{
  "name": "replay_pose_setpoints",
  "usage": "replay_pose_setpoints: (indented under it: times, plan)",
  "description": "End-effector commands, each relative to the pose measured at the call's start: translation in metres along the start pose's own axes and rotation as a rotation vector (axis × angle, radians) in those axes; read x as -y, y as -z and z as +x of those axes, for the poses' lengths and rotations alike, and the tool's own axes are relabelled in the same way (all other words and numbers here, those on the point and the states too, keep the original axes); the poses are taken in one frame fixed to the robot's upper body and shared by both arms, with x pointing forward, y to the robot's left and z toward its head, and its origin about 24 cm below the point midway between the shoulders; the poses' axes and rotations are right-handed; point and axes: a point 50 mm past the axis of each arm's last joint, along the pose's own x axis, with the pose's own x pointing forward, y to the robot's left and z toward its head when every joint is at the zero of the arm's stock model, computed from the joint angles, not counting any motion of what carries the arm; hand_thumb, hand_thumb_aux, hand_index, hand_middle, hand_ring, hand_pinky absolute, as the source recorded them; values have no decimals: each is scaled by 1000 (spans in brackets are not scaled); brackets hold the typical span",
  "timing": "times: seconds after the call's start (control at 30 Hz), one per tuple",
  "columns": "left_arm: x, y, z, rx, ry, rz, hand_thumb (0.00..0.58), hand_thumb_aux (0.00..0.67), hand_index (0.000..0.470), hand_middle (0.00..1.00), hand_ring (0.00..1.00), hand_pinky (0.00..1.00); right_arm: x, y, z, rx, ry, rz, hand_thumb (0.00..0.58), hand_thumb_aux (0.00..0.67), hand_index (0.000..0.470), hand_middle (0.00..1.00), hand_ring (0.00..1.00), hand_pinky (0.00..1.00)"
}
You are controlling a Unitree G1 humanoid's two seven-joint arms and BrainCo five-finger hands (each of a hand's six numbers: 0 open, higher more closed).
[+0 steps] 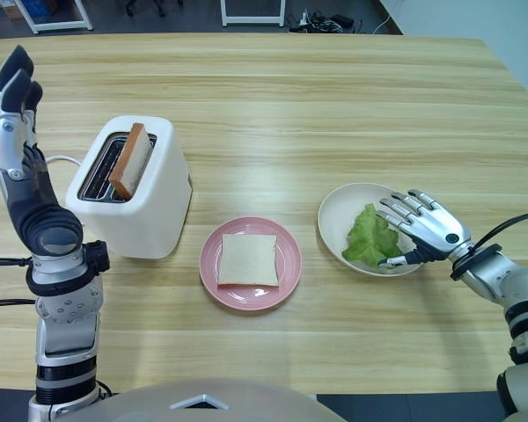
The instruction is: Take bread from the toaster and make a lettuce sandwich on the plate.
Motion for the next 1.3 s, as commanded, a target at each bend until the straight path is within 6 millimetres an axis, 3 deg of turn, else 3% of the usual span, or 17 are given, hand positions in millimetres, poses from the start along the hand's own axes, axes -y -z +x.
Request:
replay_pose_setpoints:
  times: [0.03,0.2,0.23,0.27,0.33,0.63,0.9,1.0,1.13,1.3]
  plan:
    - [0,2,-1,-12,19,-1,0,0,0,0,0,0,-9,-7,5,42,-46,-1,0,0,0,0,0,0]
    - [-1,3,-1,-16,27,3,0,0,0,0,0,0,-20,-16,7,85,-124,24,0,0,0,0,0,0]
    - [-1,3,-1,-17,29,2,0,0,0,0,0,0,-21,-17,8,90,-135,33,352,250,175,0,0,0]
    - [-1,3,-1,-18,30,2,0,0,0,0,0,0,-23,-18,8,92,-142,41,503,426,299,0,0,0]
    - [-1,3,-2,-20,32,2,0,0,0,0,0,0,-25,-21,9,93,-148,59,580,670,470,0,0,0]
    - [-1,4,-2,-26,36,0,0,0,0,0,0,0,-19,-24,16,73,-53,107,580,670,470,0,0,0]
    - [3,5,0,-26,37,-13,0,0,0,0,0,0,-7,-15,17,-15,116,100,580,670,470,0,0,0]
    - [5,5,1,-23,39,-20,0,0,0,0,0,0,11,-6,15,-59,257,161,580,670,470,0,0,0]
    - [8,6,3,-19,40,-30,0,0,0,0,0,0,53,-4,19,-68,524,301,580,670,470,0,0,0]
    - [11,8,5,-14,40,-40,0,0,0,0,0,0,93,-36,41,71,690,417,580,670,470,0,0,0]
